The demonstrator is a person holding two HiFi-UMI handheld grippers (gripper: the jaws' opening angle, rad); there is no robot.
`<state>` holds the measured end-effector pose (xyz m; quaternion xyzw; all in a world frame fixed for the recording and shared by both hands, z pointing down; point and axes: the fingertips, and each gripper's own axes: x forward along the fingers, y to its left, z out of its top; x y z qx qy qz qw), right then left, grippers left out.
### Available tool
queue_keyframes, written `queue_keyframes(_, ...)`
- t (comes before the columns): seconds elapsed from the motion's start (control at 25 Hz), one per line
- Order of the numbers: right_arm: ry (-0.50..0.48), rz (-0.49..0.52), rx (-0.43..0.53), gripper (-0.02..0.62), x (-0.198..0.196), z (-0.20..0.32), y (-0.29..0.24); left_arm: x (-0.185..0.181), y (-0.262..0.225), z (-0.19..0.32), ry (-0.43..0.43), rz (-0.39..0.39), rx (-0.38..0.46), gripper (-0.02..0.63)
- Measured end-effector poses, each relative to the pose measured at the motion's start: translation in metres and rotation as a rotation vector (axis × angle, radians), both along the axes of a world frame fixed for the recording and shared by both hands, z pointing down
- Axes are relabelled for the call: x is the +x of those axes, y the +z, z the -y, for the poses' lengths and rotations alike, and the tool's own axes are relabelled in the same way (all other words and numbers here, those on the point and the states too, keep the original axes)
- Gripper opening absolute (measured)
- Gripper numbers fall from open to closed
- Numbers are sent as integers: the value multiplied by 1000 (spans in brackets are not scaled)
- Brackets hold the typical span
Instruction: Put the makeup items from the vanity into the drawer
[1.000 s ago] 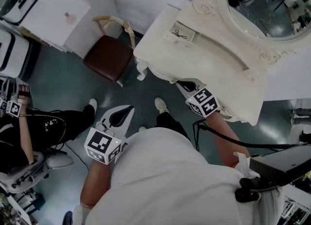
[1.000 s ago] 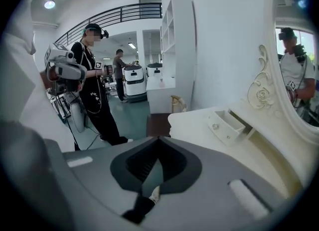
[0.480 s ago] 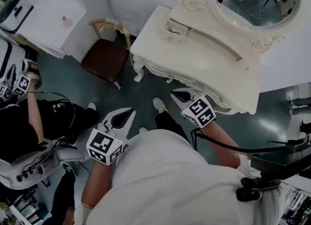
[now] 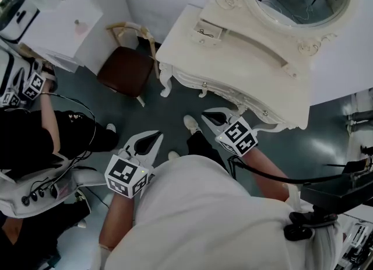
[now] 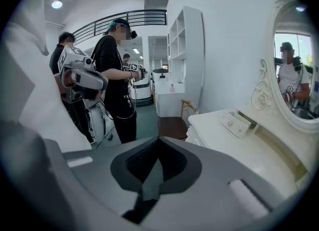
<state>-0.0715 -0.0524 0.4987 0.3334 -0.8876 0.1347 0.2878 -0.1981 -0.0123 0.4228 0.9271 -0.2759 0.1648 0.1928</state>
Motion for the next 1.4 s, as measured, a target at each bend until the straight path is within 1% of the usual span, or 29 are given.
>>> queue_keyframes(0.32, -26, 4, 16, 0, -15, -20, 0, -9, 3, -17, -12, -2, 15, 3)
queue_keyframes(0.6, -40, 1, 26, 0, -27, -19, -4, -19, 3, -17, -19, -7, 10, 3)
queue_keyframes(1.08, -57, 2, 35, 0, -34, -24, -7, -21, 6, -24, -20, -3, -1, 3)
queue_keyframes(1.4, -49, 4, 29, 0, -28, -24, -5, -14, 8, -23, -10, 2, -11, 3)
